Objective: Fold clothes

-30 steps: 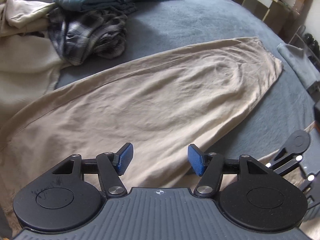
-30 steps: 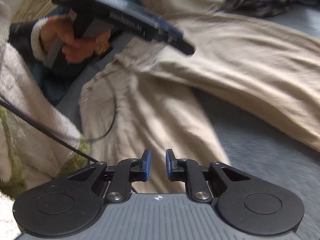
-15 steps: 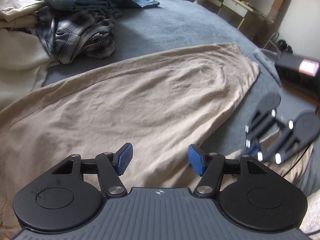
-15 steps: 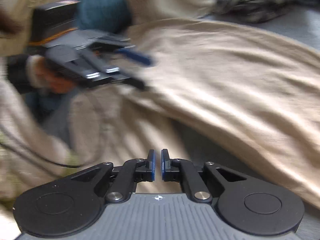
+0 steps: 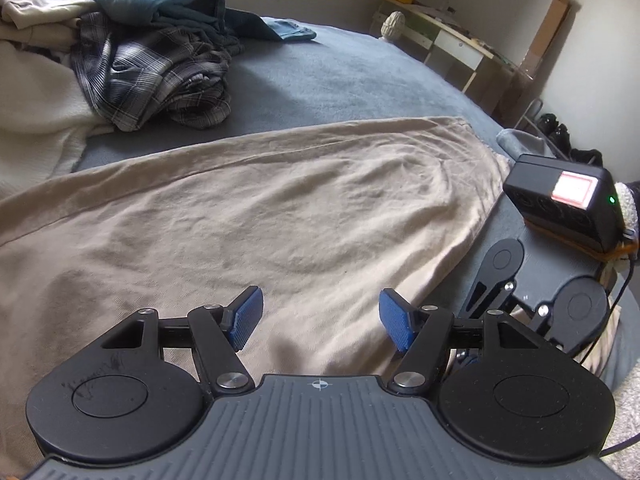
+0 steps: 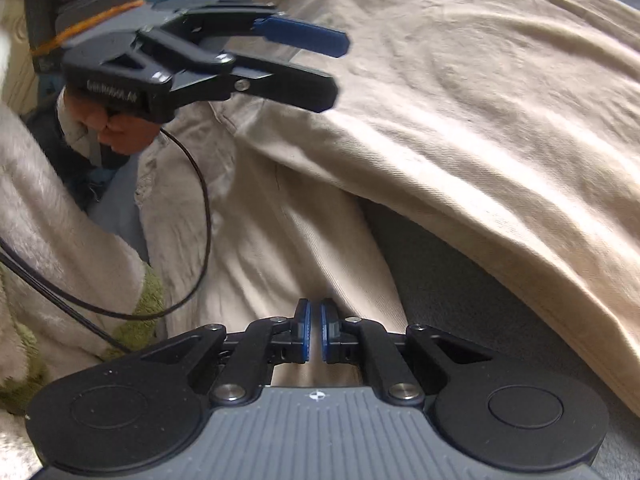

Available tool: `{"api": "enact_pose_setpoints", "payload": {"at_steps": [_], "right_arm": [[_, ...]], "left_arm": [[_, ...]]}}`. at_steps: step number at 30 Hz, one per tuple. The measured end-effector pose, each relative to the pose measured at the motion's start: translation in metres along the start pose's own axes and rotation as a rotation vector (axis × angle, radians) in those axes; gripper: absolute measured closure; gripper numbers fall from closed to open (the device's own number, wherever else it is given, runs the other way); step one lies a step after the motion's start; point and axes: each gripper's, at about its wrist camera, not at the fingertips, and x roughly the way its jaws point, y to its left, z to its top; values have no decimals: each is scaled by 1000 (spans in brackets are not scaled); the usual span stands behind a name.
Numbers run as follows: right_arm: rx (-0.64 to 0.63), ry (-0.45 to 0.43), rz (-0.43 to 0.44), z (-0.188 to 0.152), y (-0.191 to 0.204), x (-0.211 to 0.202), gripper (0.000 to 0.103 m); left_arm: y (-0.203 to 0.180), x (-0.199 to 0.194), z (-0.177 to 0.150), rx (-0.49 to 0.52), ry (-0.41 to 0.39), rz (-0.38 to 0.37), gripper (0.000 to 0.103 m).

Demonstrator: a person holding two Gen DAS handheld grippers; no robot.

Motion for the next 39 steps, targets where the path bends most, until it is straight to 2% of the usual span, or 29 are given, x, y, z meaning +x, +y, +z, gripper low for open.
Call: {"api": "enact_pose_setpoints", "payload": {"at_steps": [2, 6, 10, 14, 18, 24, 28, 32, 39], "right_arm": [[11, 1, -5, 2, 1, 1, 99], [121, 16, 7, 6, -8, 5, 99], [219, 28, -48, 16, 0, 9, 99], [384, -33, -136, 10, 10, 11, 99], [346, -89, -163, -1, 19, 10, 99], [253, -233, -77, -23, 3, -4, 99], [211, -284, -59, -33, -1, -6, 99], [208, -332, -93, -42, 6, -8, 99], [243, -386, -97, -48, 6, 2, 98]], "left_arm": [[3, 2, 1, -25, -1, 4, 38], [8, 6, 2, -74, -3, 13, 38], [3, -2, 2, -108, -6, 53, 38], [-4, -10, 2, -126, -1, 110, 38], [-8, -10, 1, -131, -10, 163, 38], [-39, -4, -9, -32, -16, 242, 38], [-80, -1, -16, 54, 25, 350, 38], [-115, -5, -29, 127, 74, 516, 38], [-135, -18, -49, 214, 169, 740, 36]]}}
